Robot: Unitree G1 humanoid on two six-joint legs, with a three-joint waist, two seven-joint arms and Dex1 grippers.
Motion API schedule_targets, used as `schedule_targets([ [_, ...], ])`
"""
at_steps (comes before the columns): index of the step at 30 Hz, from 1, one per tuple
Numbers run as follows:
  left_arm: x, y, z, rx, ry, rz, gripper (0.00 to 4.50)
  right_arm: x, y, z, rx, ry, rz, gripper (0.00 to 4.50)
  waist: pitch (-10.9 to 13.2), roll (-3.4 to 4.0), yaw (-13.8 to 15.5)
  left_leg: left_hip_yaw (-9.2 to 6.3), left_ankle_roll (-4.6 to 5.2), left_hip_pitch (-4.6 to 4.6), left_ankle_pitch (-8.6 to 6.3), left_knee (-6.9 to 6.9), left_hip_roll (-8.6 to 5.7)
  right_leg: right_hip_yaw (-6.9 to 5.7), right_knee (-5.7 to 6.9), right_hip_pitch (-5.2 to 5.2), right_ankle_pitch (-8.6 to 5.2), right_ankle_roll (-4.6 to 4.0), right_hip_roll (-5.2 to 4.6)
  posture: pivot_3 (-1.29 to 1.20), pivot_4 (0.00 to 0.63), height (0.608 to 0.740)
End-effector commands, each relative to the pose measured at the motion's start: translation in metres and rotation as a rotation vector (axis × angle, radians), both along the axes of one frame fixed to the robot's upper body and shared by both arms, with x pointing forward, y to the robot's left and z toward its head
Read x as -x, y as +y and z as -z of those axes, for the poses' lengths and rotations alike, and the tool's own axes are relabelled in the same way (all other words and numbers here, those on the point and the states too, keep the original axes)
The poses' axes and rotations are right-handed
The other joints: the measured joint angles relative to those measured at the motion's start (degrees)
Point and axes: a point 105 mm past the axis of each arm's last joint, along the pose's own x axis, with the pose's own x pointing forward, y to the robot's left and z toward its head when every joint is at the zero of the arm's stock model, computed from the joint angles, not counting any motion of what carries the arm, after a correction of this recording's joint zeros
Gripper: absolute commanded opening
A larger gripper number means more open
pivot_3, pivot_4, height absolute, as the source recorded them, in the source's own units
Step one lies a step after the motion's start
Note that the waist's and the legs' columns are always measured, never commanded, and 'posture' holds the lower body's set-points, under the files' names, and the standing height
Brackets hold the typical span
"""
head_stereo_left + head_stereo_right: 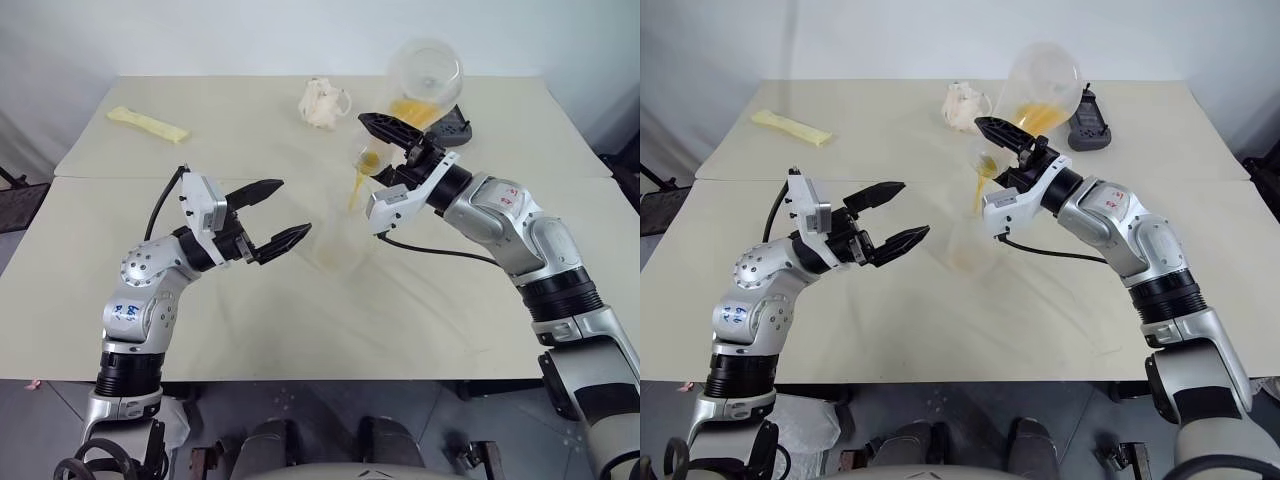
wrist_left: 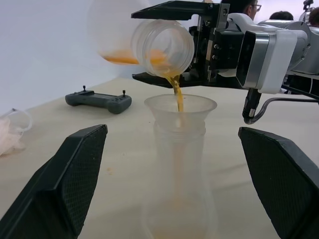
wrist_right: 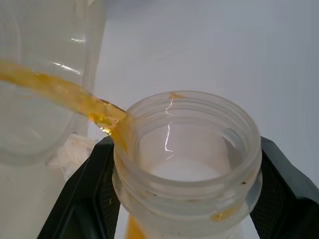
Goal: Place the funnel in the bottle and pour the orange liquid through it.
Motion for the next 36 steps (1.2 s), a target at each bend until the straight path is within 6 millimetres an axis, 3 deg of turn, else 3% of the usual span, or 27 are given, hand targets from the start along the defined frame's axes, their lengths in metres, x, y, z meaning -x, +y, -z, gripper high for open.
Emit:
schedule_targets([
  [1, 0.0044, -0.0016, -0.0069, 0.0, -0.047, 0.006, 4.5, 0.0096, 0.0004, -0.0234, -0.025, -0.091, -0.025, 2.82, 0.0, 0.0, 0.0, 0.0, 0.0, 0.0, 0.0, 0.0, 0.0, 0.0, 0.0, 0.0, 0.0, 0.0, 0.0, 0.0, 0.15, 0.74],
  [36, 0.003, -0.0031, -0.0076, 0.011, -0.051, 0.01, 4.5, 0.0065, -0.0002, -0.0198, 0.017, -0.14, -0.014, 2.82, 0.0, 0.0, 0.0, 0.0, 0.0, 0.0, 0.0, 0.0, 0.0, 0.0, 0.0, 0.0, 0.0, 0.0, 0.0, 0.0, 0.15, 0.74],
])
